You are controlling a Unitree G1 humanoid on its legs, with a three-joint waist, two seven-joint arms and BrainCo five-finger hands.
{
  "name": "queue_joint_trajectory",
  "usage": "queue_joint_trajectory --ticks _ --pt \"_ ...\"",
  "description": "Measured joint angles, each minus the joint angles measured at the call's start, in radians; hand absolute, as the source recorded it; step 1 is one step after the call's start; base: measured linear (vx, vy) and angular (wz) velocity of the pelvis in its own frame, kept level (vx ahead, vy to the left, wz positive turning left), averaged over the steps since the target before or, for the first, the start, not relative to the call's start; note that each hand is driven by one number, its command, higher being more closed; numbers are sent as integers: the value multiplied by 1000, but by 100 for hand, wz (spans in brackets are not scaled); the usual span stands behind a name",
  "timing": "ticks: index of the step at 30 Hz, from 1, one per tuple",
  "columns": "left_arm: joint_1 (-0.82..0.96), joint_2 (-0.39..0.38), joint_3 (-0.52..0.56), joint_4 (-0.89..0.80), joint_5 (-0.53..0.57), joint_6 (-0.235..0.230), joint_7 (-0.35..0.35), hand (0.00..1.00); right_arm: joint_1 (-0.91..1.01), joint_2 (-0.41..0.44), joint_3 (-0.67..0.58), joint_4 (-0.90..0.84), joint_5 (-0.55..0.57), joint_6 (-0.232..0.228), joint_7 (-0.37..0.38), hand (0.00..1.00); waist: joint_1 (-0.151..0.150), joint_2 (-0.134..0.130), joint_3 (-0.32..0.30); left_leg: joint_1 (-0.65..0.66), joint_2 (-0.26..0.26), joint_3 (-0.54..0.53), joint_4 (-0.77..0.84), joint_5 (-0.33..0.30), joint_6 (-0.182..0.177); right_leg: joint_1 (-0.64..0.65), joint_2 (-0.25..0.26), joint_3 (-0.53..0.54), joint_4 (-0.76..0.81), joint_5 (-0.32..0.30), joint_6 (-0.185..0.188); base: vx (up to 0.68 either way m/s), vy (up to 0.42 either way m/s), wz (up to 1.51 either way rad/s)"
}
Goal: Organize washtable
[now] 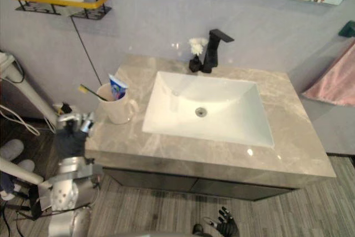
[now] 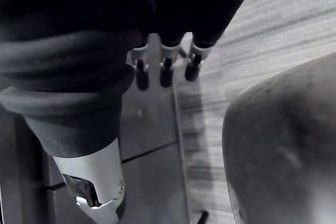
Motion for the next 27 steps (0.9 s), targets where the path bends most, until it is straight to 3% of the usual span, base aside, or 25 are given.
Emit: queue_joint_trajectory --ticks 15,27 --pt "-78 62 -60 260 10 38 -18 100 -12 -10 -1 -5 -4 0 -1 0 -3 12 -4 -5 1 39 6 -4 0 -15 2 11 -29 25 -7 -6 -14 -6" --pt "-97 73 -50 296 16 42 -7 100 -17 -20 -8 -7 -5 0 -1 0 -7 18 -2 -9 2 55 9 -4 0 -22 5 28 -44 43 -5 -53 -26 -5"
